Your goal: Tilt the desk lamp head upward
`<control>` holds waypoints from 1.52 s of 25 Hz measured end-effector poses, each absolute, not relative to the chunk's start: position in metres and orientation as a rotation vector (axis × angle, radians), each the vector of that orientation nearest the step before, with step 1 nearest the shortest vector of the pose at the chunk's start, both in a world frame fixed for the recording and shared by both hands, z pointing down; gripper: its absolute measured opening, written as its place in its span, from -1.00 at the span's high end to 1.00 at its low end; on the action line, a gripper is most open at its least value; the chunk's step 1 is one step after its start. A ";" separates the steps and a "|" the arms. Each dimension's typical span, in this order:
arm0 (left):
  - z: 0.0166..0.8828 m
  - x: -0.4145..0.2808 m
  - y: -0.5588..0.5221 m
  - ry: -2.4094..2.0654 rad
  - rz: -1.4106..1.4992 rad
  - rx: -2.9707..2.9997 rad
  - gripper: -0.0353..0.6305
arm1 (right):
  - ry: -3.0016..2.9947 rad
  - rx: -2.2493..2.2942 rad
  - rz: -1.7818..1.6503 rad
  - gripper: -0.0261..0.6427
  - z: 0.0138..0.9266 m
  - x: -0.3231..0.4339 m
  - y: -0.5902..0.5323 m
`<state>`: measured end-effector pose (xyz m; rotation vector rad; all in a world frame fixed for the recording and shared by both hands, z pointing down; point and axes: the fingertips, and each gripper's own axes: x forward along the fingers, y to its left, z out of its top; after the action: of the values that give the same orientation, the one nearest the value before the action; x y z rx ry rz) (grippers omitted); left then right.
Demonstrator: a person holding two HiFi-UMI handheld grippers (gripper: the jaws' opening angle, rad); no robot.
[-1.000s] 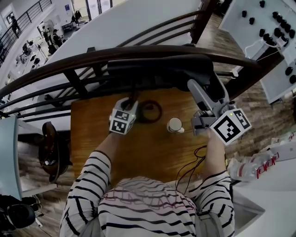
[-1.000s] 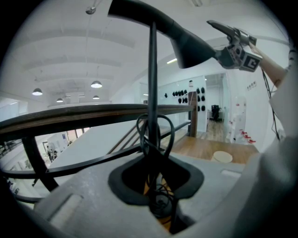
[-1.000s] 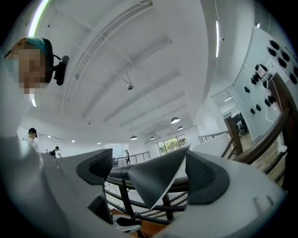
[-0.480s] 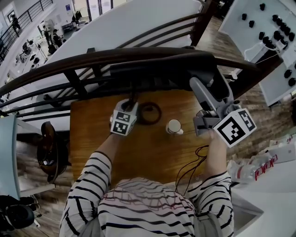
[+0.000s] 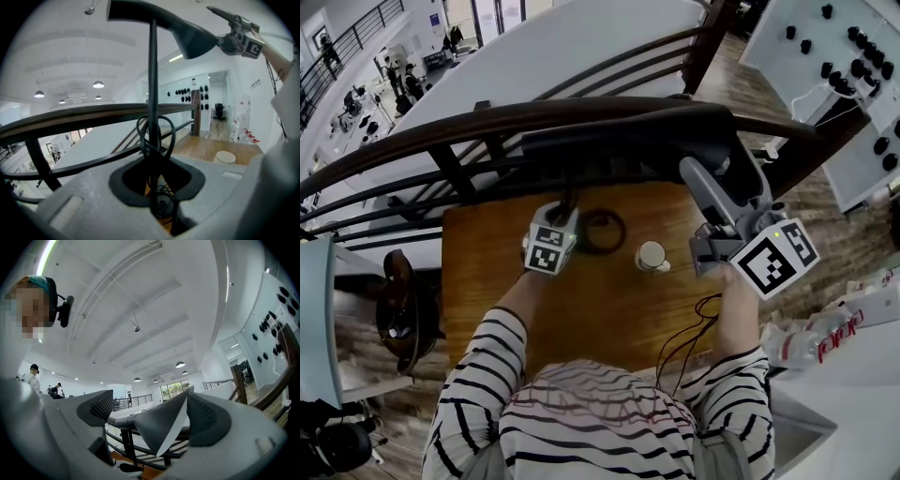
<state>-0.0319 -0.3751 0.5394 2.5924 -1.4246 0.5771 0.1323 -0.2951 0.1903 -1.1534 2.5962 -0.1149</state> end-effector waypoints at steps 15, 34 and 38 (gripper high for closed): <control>0.543 -0.028 -0.359 -1.265 0.619 2.573 0.35 | 2.571 -1.207 -0.022 -0.49 0.198 0.135 -0.286; 0.462 -0.049 -0.267 -1.343 0.345 2.728 0.12 | 2.528 -1.273 -0.230 -0.33 0.271 0.120 -0.229; 0.441 -0.056 -0.239 -1.318 0.281 2.766 0.11 | 2.511 -1.330 -0.314 -0.29 0.298 0.109 -0.211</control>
<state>-0.0562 -0.2393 0.4408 2.7655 -1.3181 0.2809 0.1090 -0.2110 0.2982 -1.3296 2.5108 -0.3139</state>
